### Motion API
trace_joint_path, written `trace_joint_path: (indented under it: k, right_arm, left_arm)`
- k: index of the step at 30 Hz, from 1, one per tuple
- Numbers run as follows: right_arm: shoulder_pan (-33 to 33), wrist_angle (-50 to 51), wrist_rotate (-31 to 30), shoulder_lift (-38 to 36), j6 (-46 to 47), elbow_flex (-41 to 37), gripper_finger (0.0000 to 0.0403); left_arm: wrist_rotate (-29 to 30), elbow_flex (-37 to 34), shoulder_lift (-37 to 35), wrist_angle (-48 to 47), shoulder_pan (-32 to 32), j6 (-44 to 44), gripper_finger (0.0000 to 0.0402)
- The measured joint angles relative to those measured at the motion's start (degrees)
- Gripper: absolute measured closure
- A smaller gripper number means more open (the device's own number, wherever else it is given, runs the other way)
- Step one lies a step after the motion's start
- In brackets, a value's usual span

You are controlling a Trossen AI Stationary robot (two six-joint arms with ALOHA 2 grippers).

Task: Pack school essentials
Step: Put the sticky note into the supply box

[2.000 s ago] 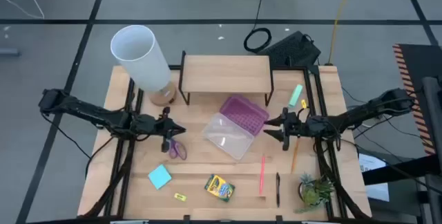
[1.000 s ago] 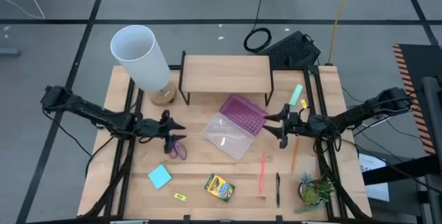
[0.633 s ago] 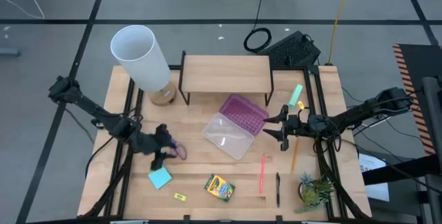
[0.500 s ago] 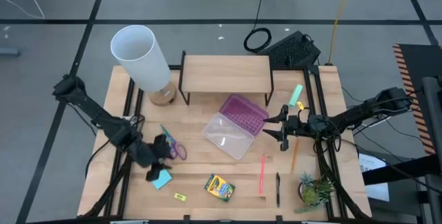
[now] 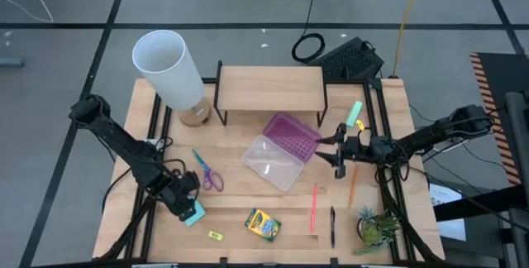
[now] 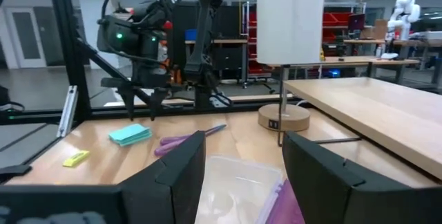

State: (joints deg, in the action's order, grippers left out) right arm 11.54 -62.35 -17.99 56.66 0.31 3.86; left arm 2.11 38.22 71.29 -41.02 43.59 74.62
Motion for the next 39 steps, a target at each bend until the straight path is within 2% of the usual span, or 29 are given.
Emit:
trace_joint_path:
  k: [5, 14, 19, 26, 29, 39]
  right_arm:
    - [-0.76, 0.06, 0.03, 0.00, 0.03, 0.00, 0.0218]
    - [-0.73, 1.00, 0.08, 0.02, 0.49, 0.00, 0.0218]
    - [-0.73, 0.98, 0.08, 0.02, 0.49, 0.00, 0.0218]
    - [-0.73, 0.96, 0.12, 0.02, 0.49, 0.00, 0.0218]
    - [-0.73, 0.95, 0.12, 0.02, 0.51, 0.00, 0.0218]
    - [-0.69, 2.19, 0.16, 0.02, 0.61, 0.00, 0.0218]
  left_arm:
    - [-1.07, -1.50, -0.02, 2.09, 0.00, 2.19, 0.0136]
    - [-2.53, -4.40, -0.02, 3.58, 0.00, 9.28, 0.0133]
    - [-2.22, -6.65, -0.02, 8.65, 0.00, 8.49, 0.0133]
    - [-1.00, -10.07, -0.23, 10.80, 0.00, 7.54, 0.0133]
    - [-0.93, -10.39, -0.20, 11.69, 0.02, 5.03, 0.0149]
    - [1.17, -10.62, 0.02, 18.46, 0.04, -1.33, 0.0249]
